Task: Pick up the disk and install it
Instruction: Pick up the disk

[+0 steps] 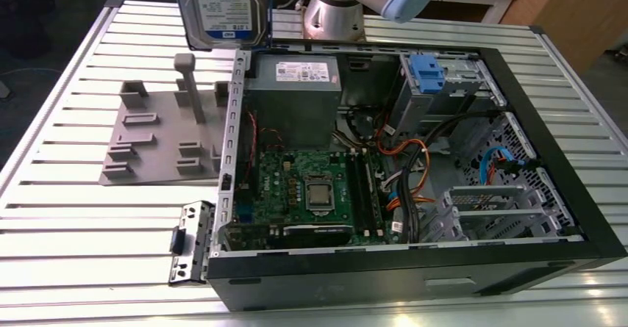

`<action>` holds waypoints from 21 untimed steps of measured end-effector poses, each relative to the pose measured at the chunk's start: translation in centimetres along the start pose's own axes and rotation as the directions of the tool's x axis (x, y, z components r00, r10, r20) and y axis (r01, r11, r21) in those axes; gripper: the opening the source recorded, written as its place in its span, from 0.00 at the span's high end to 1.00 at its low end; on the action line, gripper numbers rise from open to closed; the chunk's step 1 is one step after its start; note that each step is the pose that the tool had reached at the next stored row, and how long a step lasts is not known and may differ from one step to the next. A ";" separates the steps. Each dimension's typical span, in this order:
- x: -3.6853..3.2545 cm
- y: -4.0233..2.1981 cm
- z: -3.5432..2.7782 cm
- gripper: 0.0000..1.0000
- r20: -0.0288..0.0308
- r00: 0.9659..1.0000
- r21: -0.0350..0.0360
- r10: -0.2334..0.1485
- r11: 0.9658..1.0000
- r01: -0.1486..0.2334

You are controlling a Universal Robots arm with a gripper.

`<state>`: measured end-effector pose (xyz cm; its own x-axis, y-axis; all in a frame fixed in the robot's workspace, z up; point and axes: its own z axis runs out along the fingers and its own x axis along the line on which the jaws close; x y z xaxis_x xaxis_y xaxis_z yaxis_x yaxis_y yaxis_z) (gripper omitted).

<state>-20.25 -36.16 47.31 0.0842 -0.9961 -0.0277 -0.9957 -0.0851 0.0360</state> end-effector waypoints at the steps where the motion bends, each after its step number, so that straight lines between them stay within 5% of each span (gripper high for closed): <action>1: 0.06 0.00 0.00 0.64 0.000 1.000 0.000 0.000 1.000 0.000; 21: 1.57 0.06 -0.03 0.64 0.000 1.000 0.000 0.000 1.000 0.000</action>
<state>-20.18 -37.73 47.30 0.0841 -0.9961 -0.0278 -0.9957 -0.0851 0.0360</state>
